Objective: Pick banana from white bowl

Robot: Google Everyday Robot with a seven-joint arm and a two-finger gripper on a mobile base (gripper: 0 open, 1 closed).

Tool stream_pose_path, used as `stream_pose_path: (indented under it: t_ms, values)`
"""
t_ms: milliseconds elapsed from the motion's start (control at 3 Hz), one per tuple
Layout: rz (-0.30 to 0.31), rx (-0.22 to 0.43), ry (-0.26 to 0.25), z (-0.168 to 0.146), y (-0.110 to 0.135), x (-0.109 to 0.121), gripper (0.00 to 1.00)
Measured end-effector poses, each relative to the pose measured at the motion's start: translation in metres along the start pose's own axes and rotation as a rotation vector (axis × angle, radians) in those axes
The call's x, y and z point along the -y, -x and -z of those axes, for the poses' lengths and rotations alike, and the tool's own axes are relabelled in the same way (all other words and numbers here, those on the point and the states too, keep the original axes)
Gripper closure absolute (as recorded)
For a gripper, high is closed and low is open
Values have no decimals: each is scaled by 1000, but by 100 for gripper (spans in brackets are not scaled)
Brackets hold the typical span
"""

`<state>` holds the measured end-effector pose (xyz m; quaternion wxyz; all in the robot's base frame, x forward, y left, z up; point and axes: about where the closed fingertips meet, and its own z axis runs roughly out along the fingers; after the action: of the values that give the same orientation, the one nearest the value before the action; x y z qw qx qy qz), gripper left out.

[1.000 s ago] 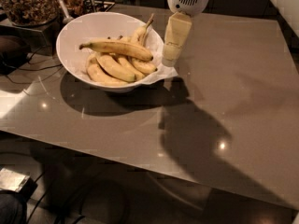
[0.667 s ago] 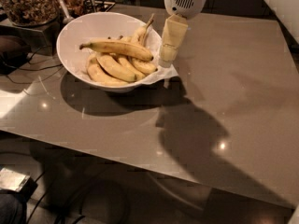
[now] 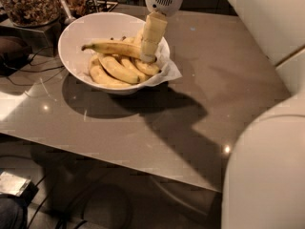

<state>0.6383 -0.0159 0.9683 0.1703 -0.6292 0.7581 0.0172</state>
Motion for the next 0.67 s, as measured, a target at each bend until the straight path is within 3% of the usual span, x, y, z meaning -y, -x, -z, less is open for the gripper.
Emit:
stream_pose_path:
  t_ms: [667]
  values:
    - [8,26,33,-20,29,13,32]
